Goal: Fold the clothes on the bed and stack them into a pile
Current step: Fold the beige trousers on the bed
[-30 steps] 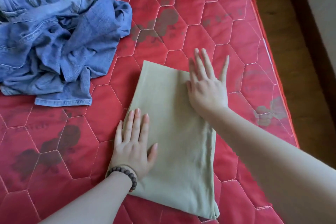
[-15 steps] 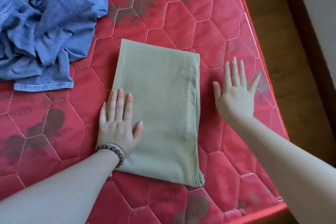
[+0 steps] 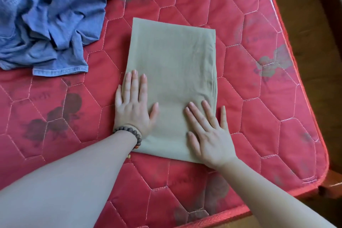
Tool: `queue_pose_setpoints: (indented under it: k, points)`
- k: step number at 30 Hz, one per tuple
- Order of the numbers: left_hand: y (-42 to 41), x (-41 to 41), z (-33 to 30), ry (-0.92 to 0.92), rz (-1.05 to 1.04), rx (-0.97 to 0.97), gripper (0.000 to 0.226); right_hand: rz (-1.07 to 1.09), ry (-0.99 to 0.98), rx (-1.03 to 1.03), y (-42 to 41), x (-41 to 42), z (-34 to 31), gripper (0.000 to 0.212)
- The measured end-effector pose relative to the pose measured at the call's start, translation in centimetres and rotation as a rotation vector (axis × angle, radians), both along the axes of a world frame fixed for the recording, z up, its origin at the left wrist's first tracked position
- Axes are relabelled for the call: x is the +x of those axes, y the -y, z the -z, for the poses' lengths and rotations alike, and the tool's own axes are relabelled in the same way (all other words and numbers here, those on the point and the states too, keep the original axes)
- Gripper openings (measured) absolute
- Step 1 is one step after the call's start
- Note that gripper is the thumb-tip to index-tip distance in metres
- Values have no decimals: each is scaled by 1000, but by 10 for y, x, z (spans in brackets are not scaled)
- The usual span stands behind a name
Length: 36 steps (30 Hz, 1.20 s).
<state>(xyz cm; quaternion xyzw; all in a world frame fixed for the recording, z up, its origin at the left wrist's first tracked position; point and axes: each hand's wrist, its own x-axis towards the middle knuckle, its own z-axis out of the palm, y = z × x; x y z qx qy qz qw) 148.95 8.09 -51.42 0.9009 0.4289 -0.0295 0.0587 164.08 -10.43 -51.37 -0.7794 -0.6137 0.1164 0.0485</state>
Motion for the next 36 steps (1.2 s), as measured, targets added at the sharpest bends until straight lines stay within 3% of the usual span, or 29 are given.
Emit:
queue_pose_setpoints:
  k: [5, 10, 14, 26, 30, 33, 36]
  points:
    - [-2, 0, -1, 6, 14, -5, 81, -48, 69, 3, -25, 24, -11, 58]
    - [1, -1, -1, 14, 34, -5, 80, 41, 81, 32, -141, 97, -32, 63]
    - [-1, -3, 1, 19, 46, 12, 79, 93, 31, -179, -198, 112, -21, 60]
    - [-34, -52, -7, -159, 324, 28, 67, 443, 147, -276, -100, 22, -18, 67]
    - [-26, -72, -17, -238, 270, -16, 64, 641, 108, -399, -59, -59, -25, 76]
    - [-6, -102, -28, -221, 184, -107, 65, 651, 34, -449, -30, -118, -36, 82]
    - [8, -146, -39, -160, 40, -146, 65, 645, 13, -355, -14, -131, -46, 83]
